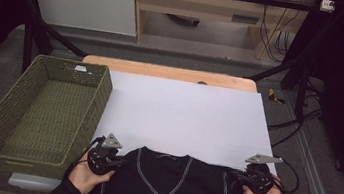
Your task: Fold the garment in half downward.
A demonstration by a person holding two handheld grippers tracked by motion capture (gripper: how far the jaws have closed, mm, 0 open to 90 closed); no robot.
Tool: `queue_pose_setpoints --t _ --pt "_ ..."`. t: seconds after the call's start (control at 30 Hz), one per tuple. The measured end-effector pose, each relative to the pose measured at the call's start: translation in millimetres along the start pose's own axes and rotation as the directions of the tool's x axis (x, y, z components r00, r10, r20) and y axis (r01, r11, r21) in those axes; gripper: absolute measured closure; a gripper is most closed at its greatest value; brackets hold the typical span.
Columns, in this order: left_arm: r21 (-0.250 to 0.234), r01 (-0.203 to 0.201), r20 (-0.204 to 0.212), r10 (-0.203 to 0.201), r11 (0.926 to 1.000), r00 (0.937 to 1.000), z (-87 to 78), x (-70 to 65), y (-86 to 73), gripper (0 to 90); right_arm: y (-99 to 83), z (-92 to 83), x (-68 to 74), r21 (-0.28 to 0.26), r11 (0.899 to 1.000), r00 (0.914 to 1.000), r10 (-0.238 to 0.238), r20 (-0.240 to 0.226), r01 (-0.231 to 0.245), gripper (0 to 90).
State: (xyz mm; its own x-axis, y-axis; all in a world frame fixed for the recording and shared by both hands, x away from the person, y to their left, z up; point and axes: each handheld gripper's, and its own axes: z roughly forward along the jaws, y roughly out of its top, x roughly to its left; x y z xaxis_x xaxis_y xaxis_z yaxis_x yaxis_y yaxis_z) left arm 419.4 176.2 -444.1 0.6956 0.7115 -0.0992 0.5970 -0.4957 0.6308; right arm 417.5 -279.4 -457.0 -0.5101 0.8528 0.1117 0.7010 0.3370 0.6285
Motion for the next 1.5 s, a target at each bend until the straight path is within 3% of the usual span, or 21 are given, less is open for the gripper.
queue_pose_setpoints --t 0.57,0.83,1.4,1.5 --pt "-0.027 -0.069 -0.085 0.066 0.9973 0.9942 -4.3 6.1 34.7 81.3 30.7 2.6 -11.3 -0.073 0.997 0.9968 0.000 0.080 0.006 85.0" --pt "-0.026 -0.057 -0.111 0.054 0.9980 0.9924 9.4 18.4 50.5 81.3 46.6 8.5 -20.0 -0.091 0.996 0.9947 0.014 0.102 -0.005 85.0" --pt "-0.014 0.006 -0.150 -0.008 0.9999 0.9887 49.0 46.4 85.4 81.5 69.4 43.8 -49.7 -0.106 0.992 0.9853 0.081 0.150 -0.065 85.1" --pt "-0.012 -0.004 -0.163 0.002 0.9999 0.9866 52.4 48.6 92.5 81.6 75.0 46.6 -52.8 -0.106 0.992 0.9833 0.082 0.162 -0.065 85.3"
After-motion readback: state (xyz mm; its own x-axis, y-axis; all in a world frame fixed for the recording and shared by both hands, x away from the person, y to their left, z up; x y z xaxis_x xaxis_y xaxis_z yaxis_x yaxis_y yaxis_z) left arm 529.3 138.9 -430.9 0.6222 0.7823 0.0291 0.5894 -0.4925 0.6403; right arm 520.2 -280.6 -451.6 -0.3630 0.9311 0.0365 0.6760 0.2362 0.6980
